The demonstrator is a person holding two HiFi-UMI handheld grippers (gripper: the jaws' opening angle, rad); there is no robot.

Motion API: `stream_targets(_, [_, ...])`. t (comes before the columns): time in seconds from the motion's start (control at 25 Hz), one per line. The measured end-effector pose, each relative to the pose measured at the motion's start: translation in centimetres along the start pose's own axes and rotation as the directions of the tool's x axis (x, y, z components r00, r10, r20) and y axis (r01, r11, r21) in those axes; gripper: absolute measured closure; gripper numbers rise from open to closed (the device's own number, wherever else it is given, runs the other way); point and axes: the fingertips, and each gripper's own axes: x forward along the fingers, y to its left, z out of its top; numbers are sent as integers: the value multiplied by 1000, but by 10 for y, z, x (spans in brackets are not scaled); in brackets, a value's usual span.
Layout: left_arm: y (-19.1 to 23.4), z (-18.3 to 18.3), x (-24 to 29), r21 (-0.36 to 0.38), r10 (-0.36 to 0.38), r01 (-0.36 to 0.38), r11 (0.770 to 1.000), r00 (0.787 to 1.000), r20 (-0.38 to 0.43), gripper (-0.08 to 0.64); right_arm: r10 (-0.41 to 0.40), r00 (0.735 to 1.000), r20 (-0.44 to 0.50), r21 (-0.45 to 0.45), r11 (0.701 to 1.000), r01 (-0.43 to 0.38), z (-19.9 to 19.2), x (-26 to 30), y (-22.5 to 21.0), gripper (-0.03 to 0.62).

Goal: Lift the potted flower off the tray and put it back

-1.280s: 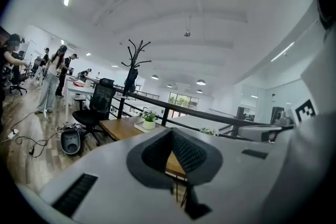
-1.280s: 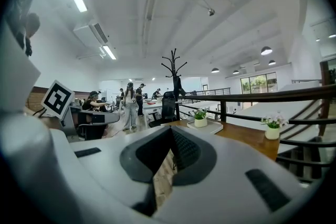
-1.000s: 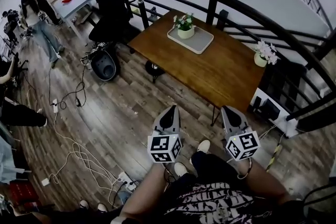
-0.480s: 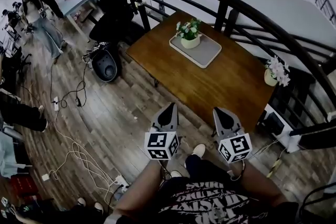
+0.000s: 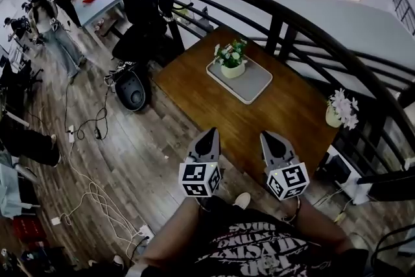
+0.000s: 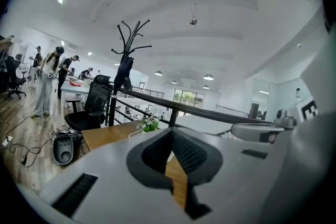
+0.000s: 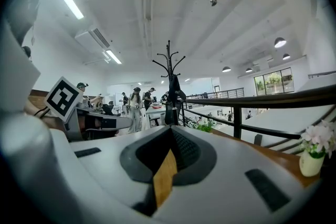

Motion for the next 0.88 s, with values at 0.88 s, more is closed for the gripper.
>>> stream_targets(0.88, [45,8,136,2,-105,106,994,990,-92,554,-104,994,-46,52,993,106,-5,98,-77,601])
